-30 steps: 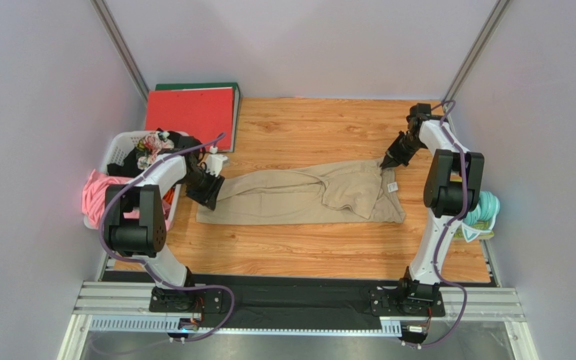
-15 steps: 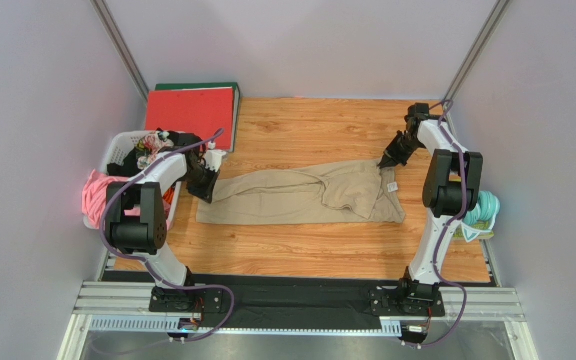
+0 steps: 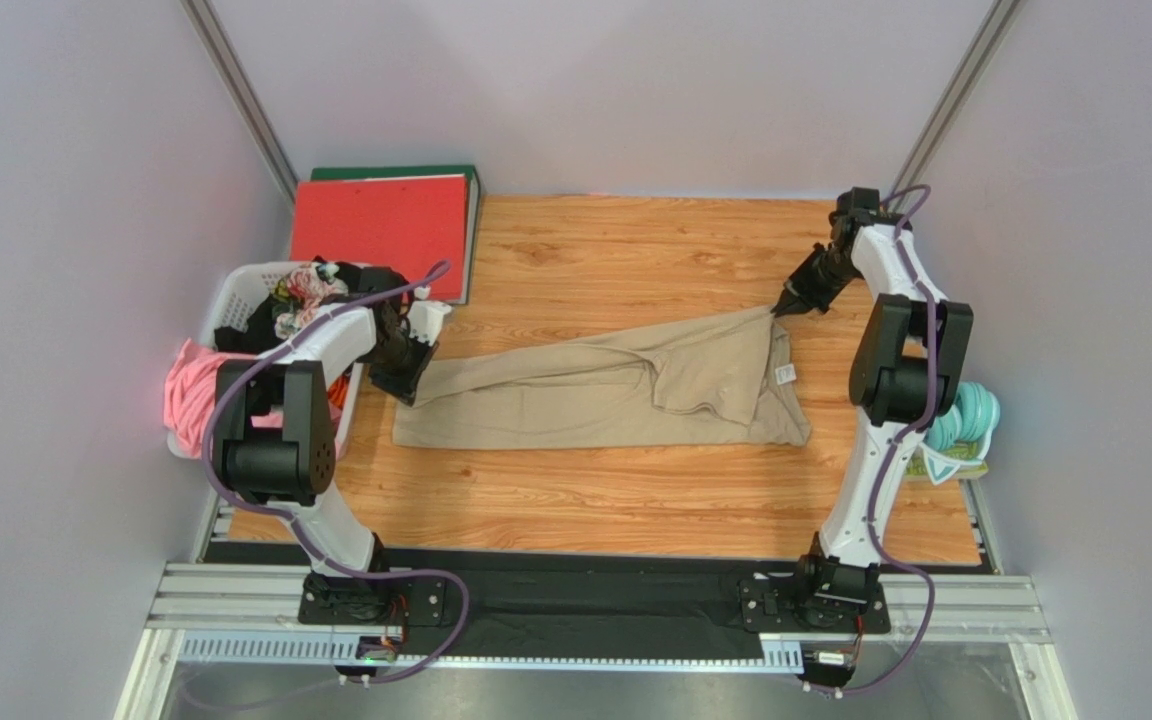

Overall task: Fold and stack the t-shirts
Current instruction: Fold the tshirt

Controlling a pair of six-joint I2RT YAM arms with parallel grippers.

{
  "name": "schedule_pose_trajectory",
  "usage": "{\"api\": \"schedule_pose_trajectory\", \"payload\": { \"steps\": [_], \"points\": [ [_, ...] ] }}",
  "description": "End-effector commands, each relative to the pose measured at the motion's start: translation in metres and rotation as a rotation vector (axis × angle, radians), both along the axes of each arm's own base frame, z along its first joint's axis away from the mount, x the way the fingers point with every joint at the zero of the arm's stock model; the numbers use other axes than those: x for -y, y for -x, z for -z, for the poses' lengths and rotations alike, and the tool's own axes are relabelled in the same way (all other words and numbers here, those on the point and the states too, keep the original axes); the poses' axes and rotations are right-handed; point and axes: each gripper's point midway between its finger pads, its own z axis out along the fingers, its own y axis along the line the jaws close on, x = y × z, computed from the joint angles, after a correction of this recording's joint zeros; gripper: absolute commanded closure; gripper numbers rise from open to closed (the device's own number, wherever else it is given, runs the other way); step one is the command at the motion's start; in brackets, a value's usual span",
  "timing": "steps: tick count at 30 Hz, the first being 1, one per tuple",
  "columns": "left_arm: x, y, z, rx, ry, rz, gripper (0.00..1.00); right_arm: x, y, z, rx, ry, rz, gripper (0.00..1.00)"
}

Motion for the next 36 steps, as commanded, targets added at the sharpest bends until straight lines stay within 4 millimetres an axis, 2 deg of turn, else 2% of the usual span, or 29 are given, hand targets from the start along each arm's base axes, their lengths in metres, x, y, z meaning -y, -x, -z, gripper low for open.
{"api": "schedule_pose_trajectory", "payload": {
  "steps": [1, 7, 11, 15, 17, 19, 20, 22, 23, 24, 25, 26, 27, 28, 29, 31, 32, 33, 35, 36],
  "points": [
    [-0.012, -0.014, -0.014, 0.068, -0.066, 0.016, 1.0, 0.017, -0.011, -0.001, -0.02, 0.029, 0.044, 1.0],
    [-0.02, -0.019, -0.02, 0.094, -0.094, 0.017, 1.0, 0.029, -0.007, 0.008, -0.051, 0.058, 0.057, 1.0],
    [-0.018, -0.016, -0.022, 0.089, -0.083, 0.025, 1.0, 0.046, 0.0, 0.01, -0.071, 0.065, 0.101, 0.99],
    [-0.014, -0.015, -0.026, 0.093, -0.064, 0.027, 1.0, 0.045, 0.006, 0.01, -0.097, 0.056, 0.094, 0.72],
    [-0.016, -0.015, -0.029, 0.095, -0.074, 0.026, 0.96, 0.047, 0.007, 0.004, -0.091, 0.09, 0.097, 0.69],
    [-0.017, -0.018, -0.036, 0.109, -0.081, 0.028, 0.93, 0.055, 0.005, -0.015, -0.048, 0.149, 0.113, 0.62],
    [-0.019, -0.018, -0.04, 0.118, -0.089, 0.029, 0.88, 0.057, 0.004, -0.022, -0.035, 0.168, 0.118, 0.56],
    [-0.021, -0.021, -0.05, 0.149, -0.1, 0.029, 0.76, 0.058, 0.005, -0.043, -0.002, 0.193, 0.129, 0.54],
    [-0.023, -0.02, -0.054, 0.151, -0.112, 0.025, 0.61, 0.052, 0.005, -0.05, 0.015, 0.197, 0.118, 0.53],
    [-0.023, -0.023, -0.061, 0.169, -0.114, 0.025, 0.55, 0.047, 0.006, -0.065, 0.046, 0.198, 0.114, 0.53],
    [-0.022, -0.023, -0.07, 0.19, -0.108, 0.018, 0.48, 0.036, 0.013, -0.064, 0.044, 0.178, 0.091, 0.53],
    [-0.021, -0.02, -0.074, 0.187, -0.101, 0.02, 0.33, 0.019, 0.015, -0.068, 0.059, 0.164, 0.058, 0.53],
    [-0.018, -0.022, -0.081, 0.203, -0.087, 0.017, 0.26, 0.007, 0.019, -0.07, 0.07, 0.157, 0.031, 0.53],
    [-0.015, -0.02, -0.087, 0.211, -0.074, 0.021, 0.2, -0.003, 0.026, -0.084, 0.098, 0.166, 0.01, 0.53],
    [-0.013, -0.019, -0.09, 0.214, -0.071, 0.024, 0.14, -0.024, 0.039, -0.075, 0.067, 0.17, -0.04, 0.53],
    [-0.005, -0.019, -0.096, 0.229, -0.046, 0.039, 0.11, -0.039, 0.054, -0.082, 0.087, 0.183, -0.077, 0.52],
    [-0.001, -0.019, -0.097, 0.229, -0.03, 0.036, 0.1, -0.057, 0.08, -0.059, 0.023, 0.168, -0.12, 0.51],
    [0.004, -0.018, -0.095, 0.223, -0.015, 0.042, 0.1, -0.063, 0.083, -0.054, 0.036, 0.152, -0.111, 0.51],
    [0.017, -0.022, -0.086, 0.209, -0.009, 0.064, 0.11, -0.072, 0.103, -0.043, 0.026, 0.121, -0.113, 0.51],
    [0.024, -0.024, -0.077, 0.187, -0.012, 0.08, 0.1, -0.073, 0.12, -0.022, -0.023, 0.112, -0.103, 0.52]
  ]
}}
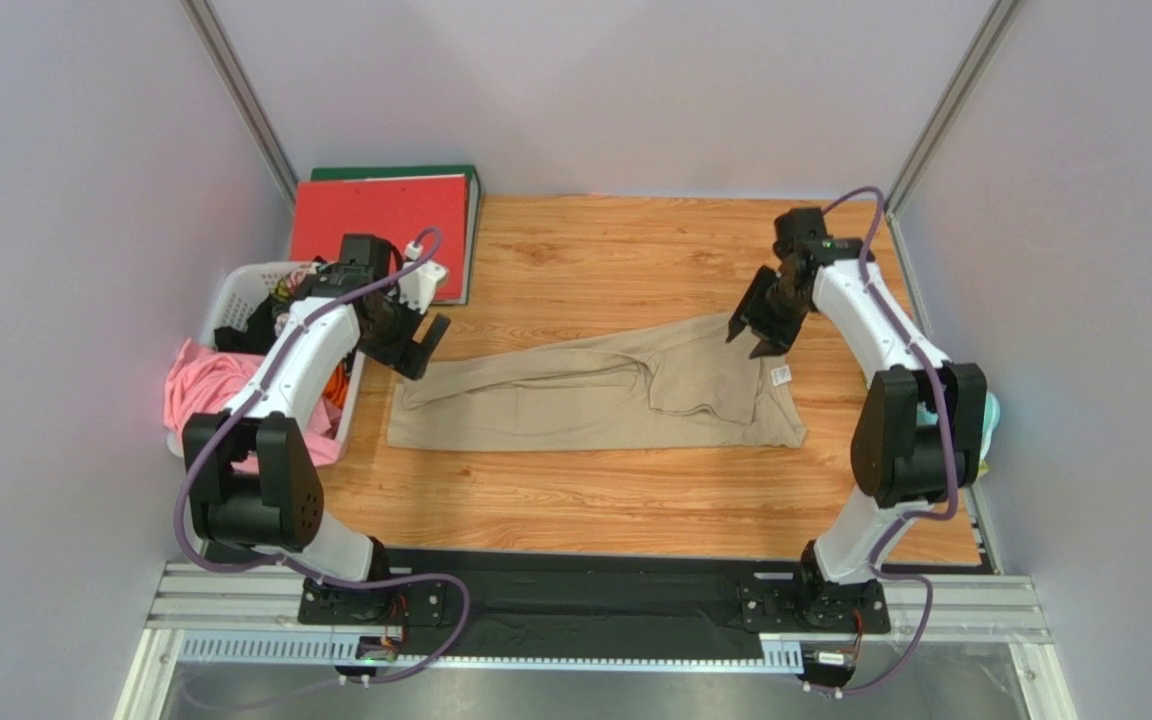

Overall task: Fold and stack the t-shirts
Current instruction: Fold the tshirt

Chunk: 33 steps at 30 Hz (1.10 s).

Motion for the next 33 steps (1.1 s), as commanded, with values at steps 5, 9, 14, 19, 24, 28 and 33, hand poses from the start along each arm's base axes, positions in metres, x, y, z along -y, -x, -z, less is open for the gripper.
{"api": "schedule_pose_trajectory", "payload": {
  "steps": [5, 9, 14, 19, 24, 28, 33],
  "points": [
    [0.045, -0.023, 0.018, -0.051, 0.077, 0.044, 0.11, -0.008, 0.069, 0.069, -0.145, -0.021, 0.044, 0.52],
    [0.044, -0.041, 0.034, -0.058, 0.054, 0.028, 0.12, -0.011, 0.077, 0.079, -0.168, -0.026, 0.043, 0.52],
    [0.046, -0.06, 0.032, -0.026, 0.062, 0.014, 0.12, -0.011, 0.075, 0.082, -0.171, -0.024, 0.043, 0.52],
    [0.042, -0.059, 0.044, -0.046, 0.033, 0.015, 0.12, -0.011, 0.076, 0.088, -0.182, -0.024, 0.042, 0.55],
    [0.036, -0.05, 0.068, -0.075, 0.005, 0.019, 0.12, -0.011, 0.077, 0.093, -0.186, -0.021, 0.042, 0.65],
    [0.03, -0.042, 0.085, -0.103, -0.022, 0.019, 0.13, -0.01, 0.077, 0.087, -0.173, -0.017, 0.039, 0.81],
    [0.031, -0.039, 0.085, -0.106, -0.015, 0.019, 0.13, -0.007, 0.084, 0.082, -0.179, -0.004, 0.041, 0.98]
  ]
}}
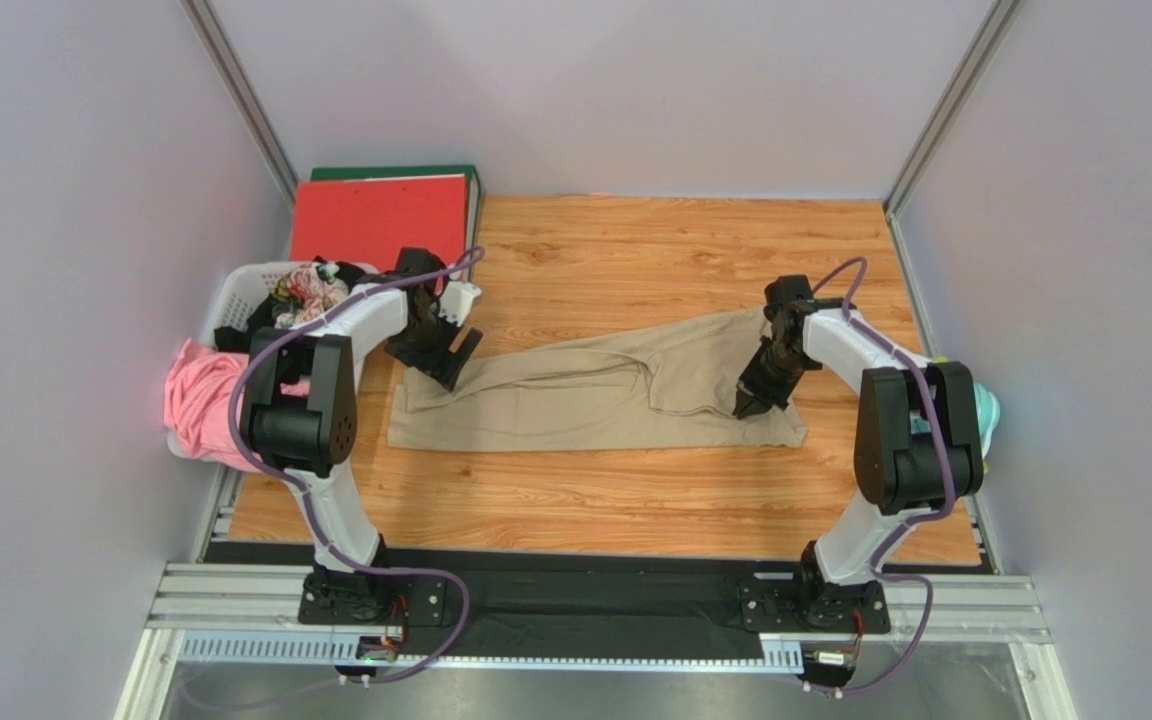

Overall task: Fold and stack the t-shirts
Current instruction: Fold the tshirt

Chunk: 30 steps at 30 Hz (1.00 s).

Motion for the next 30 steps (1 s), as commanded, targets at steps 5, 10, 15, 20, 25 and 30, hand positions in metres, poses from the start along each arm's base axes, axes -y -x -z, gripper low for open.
{"api": "schedule_pose_trajectory", "payload": {
  "steps": [5, 10, 15, 20, 25, 30],
  "points": [
    [-0.001, -0.008, -0.013, 0.062, 0.003, 0.008, 0.13, 0.01, 0.014, -0.023, 0.03, 0.051, -0.002, 1.0],
    [-0.001, -0.006, -0.013, 0.059, 0.006, 0.014, 0.13, 0.019, 0.028, -0.042, 0.055, 0.094, 0.0, 1.0],
    [0.0, -0.004, -0.015, 0.064, 0.011, 0.018, 0.13, 0.025, 0.05, -0.045, 0.025, 0.118, -0.001, 1.0],
    [0.001, -0.004, -0.022, 0.079, 0.018, 0.02, 0.14, 0.026, 0.067, -0.036, -0.009, 0.122, -0.008, 0.99],
    [0.009, -0.007, -0.057, 0.136, 0.068, 0.023, 0.14, 0.03, 0.064, -0.027, -0.014, 0.143, -0.007, 0.99],
    [0.021, -0.008, -0.083, 0.174, 0.142, 0.025, 0.14, 0.029, 0.06, -0.025, -0.015, 0.14, -0.011, 0.99]
  ]
}}
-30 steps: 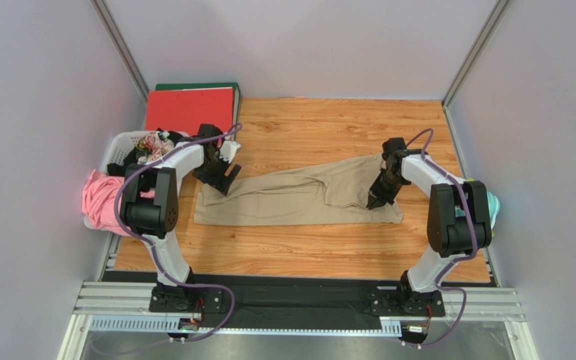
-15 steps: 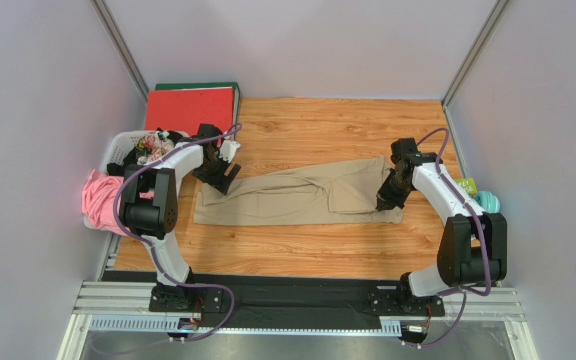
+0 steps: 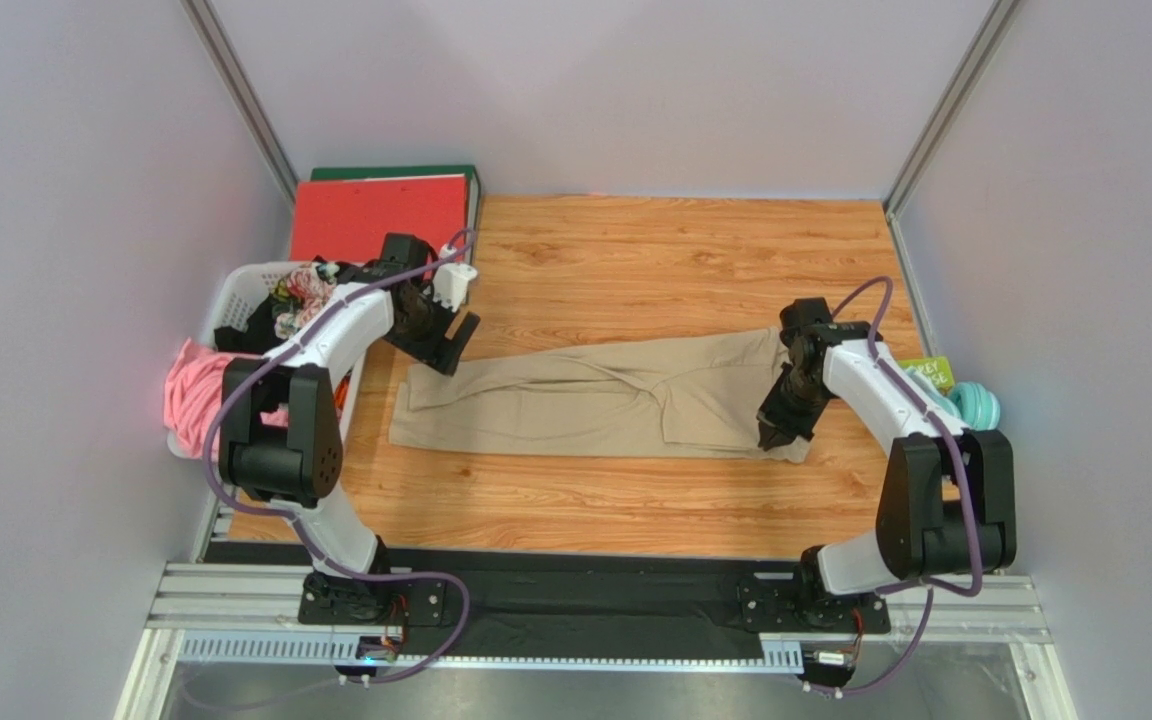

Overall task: Fold and stack the t-shirts
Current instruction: Fold the tshirt

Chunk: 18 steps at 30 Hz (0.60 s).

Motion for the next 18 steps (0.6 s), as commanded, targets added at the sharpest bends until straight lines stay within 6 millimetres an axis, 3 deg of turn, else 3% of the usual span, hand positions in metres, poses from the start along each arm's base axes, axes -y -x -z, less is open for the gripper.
{"api": "schedule_pose_trajectory", "payload": {
  "steps": [1, 3, 10, 13, 14, 17, 18],
  "points": [
    [0.012, -0.012, -0.043, 0.093, 0.081, -0.002, 0.14, 0.003, -0.007, 0.0, 0.02, 0.023, -0.016, 0.99],
    [0.011, -0.014, -0.036, 0.082, 0.068, -0.006, 0.14, 0.003, -0.007, 0.001, 0.02, 0.023, -0.017, 0.99],
    [-0.005, -0.017, 0.016, 0.004, -0.022, -0.03, 0.15, 0.003, -0.004, 0.005, 0.014, 0.023, -0.025, 0.99],
    [-0.009, -0.015, 0.029, -0.034, -0.023, -0.046, 0.15, 0.004, -0.002, 0.007, 0.004, 0.027, -0.03, 0.9],
    [-0.01, -0.015, 0.03, -0.038, -0.018, -0.052, 0.16, 0.004, -0.003, 0.007, 0.004, 0.028, -0.03, 0.82],
    [-0.009, -0.013, 0.022, -0.027, 0.0, -0.053, 0.16, 0.005, -0.012, -0.004, 0.027, 0.034, -0.033, 0.65],
    [-0.008, -0.013, 0.017, -0.018, 0.009, -0.05, 0.16, 0.005, -0.015, -0.011, 0.031, 0.036, -0.031, 0.64]
  ]
}}
